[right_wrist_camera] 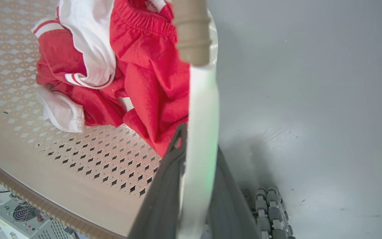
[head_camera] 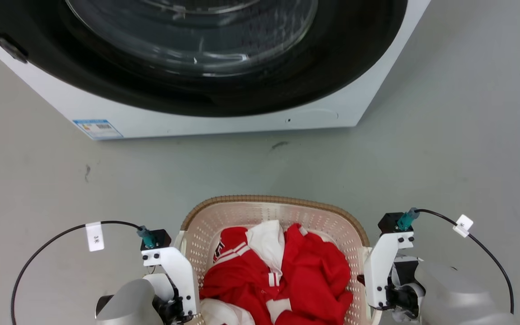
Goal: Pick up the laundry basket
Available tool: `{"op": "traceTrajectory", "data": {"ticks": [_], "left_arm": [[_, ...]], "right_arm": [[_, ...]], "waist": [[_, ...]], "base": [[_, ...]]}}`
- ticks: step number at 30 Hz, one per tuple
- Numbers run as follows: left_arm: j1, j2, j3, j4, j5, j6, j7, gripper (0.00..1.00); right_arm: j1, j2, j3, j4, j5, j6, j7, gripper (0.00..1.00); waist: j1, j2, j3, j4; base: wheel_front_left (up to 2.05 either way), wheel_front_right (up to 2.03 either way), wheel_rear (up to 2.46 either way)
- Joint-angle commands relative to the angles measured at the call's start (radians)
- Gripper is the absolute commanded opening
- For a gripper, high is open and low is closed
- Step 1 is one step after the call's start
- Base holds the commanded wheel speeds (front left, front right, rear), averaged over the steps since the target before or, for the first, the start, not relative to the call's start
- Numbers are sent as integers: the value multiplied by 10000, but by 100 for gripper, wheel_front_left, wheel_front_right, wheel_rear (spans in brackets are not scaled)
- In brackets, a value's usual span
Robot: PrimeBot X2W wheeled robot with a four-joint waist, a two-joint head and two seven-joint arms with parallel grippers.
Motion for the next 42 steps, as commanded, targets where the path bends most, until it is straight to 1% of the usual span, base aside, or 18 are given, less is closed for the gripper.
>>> {"op": "traceTrajectory", "data": {"ticks": [1,9,16,21,28,33,42], "left_arm": [[-262,-357,-132,-182,-122,-161,196,0],[-235,-352,-904,-441,-709,-157,2024,0],[-359,-350,-1297,-468,-1081,-157,3057,0],[-354,-220,-1484,-448,-1203,-157,3353,0],[-93,-39,-1675,-428,-1390,-156,3657,0],[-36,40,-1793,-430,-1464,-146,3665,0],[139,-114,-1878,-380,-1774,-146,3608,0]], "right_arm": [[133,353,52,-203,128,141,165,0],[165,149,66,-92,480,141,1351,0],[337,91,-3,25,894,141,2581,0],[435,252,27,198,1020,141,3259,0],[212,519,87,455,936,142,3850,0],[-103,594,125,706,810,142,4079,0],[-401,732,140,999,602,142,4007,0]], "waist": [[1,0,-426,-3],[1,0,-1538,148],[1,0,-2456,348],[1,0,-2998,362],[1,0,-3574,308],[1,0,-3763,242],[1,0,-3929,162]], "base": [[0,0,0],[0,0,0],[0,0,0],[0,0,0],[0,0,0],[0,0,0],[0,0,0]]}}
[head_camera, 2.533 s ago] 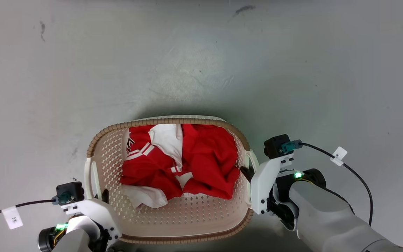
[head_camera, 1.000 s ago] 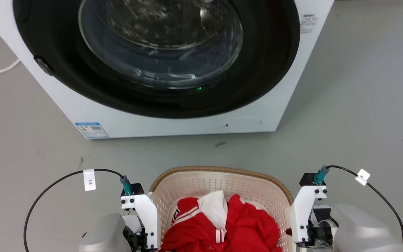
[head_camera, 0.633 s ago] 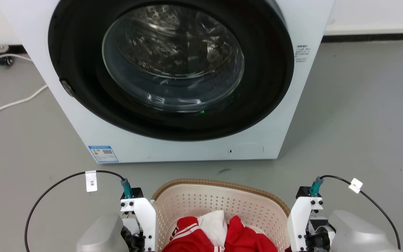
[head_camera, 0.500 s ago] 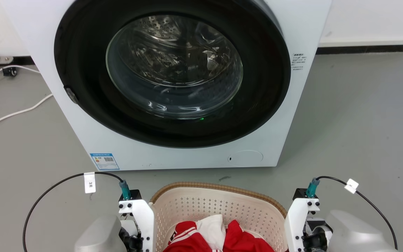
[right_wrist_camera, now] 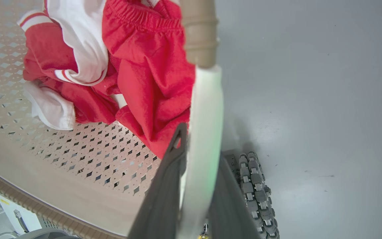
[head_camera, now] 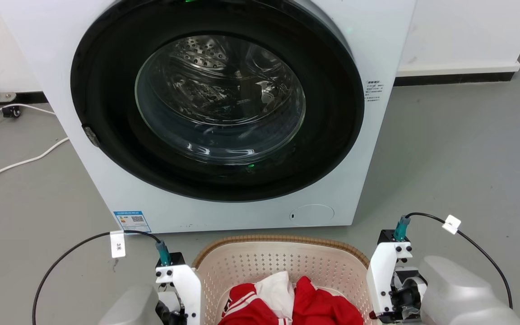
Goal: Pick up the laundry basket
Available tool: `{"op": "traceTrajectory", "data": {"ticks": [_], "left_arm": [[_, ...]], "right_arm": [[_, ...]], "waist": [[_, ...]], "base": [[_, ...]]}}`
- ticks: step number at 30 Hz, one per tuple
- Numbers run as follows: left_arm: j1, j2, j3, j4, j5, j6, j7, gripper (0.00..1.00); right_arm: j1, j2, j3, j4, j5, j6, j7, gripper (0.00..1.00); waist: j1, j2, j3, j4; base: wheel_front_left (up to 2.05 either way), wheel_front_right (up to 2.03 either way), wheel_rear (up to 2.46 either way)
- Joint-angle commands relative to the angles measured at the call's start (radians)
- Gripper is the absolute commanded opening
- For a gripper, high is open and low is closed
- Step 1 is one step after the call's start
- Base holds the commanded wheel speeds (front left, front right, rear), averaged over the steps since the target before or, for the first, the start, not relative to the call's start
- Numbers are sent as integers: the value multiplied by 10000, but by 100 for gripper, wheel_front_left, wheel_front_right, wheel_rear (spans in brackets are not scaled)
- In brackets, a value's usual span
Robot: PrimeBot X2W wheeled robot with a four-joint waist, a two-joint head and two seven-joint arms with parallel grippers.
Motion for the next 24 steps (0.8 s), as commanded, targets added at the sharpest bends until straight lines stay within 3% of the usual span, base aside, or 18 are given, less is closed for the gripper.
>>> {"op": "traceTrajectory", "data": {"ticks": [1,24], "left_arm": [[8,-299,-2,-89,-138,-102,-23,0],[-202,-323,-357,34,-378,-104,-217,0]], "right_arm": [[-80,374,-13,-122,15,140,-53,0],[146,538,-161,-35,78,140,-237,0]], "waist": [[1,-1,-21,-3],[1,-1,-67,-78]], "base": [[0,0,0],[0,0,0]]}}
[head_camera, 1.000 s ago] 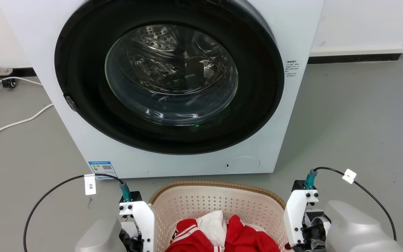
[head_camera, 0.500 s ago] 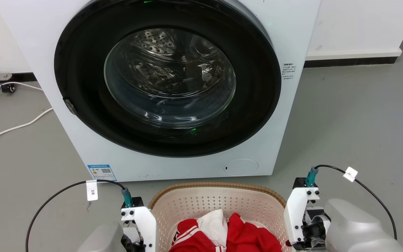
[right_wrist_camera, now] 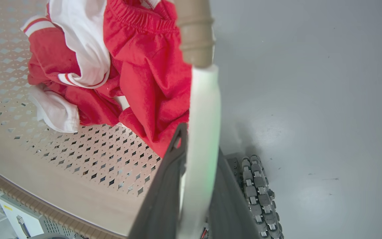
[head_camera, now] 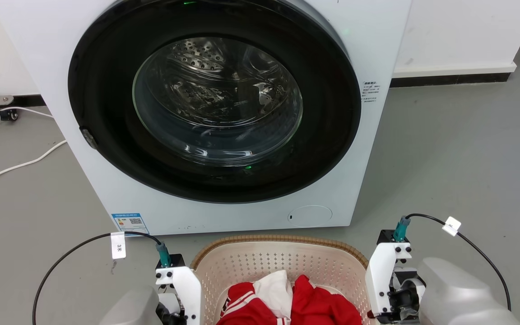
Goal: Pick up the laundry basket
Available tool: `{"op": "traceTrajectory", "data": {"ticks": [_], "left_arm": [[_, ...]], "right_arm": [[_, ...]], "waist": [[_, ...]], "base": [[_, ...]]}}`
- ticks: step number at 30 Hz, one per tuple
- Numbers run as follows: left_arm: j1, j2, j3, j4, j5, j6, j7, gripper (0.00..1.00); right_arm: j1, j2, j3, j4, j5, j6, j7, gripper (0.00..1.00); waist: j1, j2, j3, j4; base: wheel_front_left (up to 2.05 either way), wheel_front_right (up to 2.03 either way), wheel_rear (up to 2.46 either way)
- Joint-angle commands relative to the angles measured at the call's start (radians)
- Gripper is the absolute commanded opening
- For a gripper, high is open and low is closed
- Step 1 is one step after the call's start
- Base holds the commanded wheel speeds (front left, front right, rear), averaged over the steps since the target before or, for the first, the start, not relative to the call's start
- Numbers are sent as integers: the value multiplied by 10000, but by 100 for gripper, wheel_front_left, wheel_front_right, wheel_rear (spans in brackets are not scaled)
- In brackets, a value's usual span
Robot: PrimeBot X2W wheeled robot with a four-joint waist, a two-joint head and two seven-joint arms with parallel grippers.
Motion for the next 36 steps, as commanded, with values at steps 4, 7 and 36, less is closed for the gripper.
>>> {"op": "traceTrajectory", "data": {"ticks": [4,7,36], "left_arm": [[-239,-295,-61,-128,-159,-106,-86,0],[-271,-281,-116,-126,-185,-108,-93,0],[-342,-187,-555,-99,-588,-107,-254,0]], "right_arm": [[123,432,-61,-166,110,140,65,0],[148,434,-85,-164,116,141,72,0],[236,369,-250,-160,15,141,111,0]], "waist": [[0,-1,-10,0],[0,-1,-13,-8],[0,-1,12,-14]], "base": [[0,0,0],[0,0,0],[0,0,0]]}}
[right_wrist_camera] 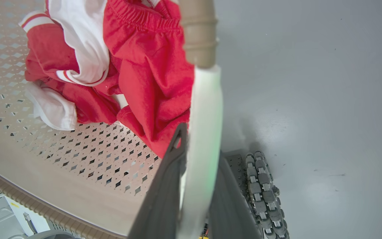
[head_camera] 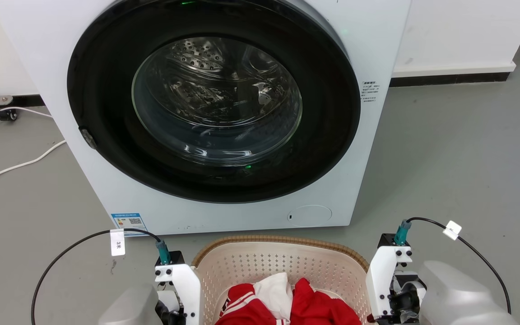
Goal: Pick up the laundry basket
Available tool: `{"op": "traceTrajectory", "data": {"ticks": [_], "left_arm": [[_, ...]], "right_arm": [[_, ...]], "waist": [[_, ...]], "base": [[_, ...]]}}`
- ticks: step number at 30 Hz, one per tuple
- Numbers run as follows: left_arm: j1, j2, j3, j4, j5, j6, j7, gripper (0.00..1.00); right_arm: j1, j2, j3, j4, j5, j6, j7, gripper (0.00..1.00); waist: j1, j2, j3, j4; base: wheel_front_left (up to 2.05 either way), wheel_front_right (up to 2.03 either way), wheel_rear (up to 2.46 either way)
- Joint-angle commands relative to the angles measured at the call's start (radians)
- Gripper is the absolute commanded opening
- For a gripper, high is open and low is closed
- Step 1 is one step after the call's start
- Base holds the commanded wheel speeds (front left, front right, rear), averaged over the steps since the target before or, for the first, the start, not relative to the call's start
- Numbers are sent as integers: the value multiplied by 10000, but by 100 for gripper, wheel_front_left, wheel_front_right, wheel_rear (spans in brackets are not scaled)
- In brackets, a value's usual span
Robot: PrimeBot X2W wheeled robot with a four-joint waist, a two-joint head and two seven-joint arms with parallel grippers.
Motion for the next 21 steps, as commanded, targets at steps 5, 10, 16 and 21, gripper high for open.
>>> {"op": "traceTrajectory", "data": {"ticks": [5,10,16,21], "left_arm": [[-228,-261,-58,-121,-189,-107,-83,0],[-223,-255,-122,-108,-248,-107,-111,0],[-231,-237,-196,-92,-317,-107,-137,0],[-219,-229,-246,-83,-348,-107,-156,0]], "right_arm": [[93,359,-72,-168,-2,141,-27,0],[119,368,-104,-168,-15,141,9,0],[152,391,-135,-168,-60,141,5,0],[194,393,-158,-168,-56,141,13,0]], "waist": [[0,0,12,6],[0,0,12,11],[0,0,18,-1],[0,0,20,-7]], "base": [[0,0,0],[0,0,0],[0,0,0],[0,0,0]]}}
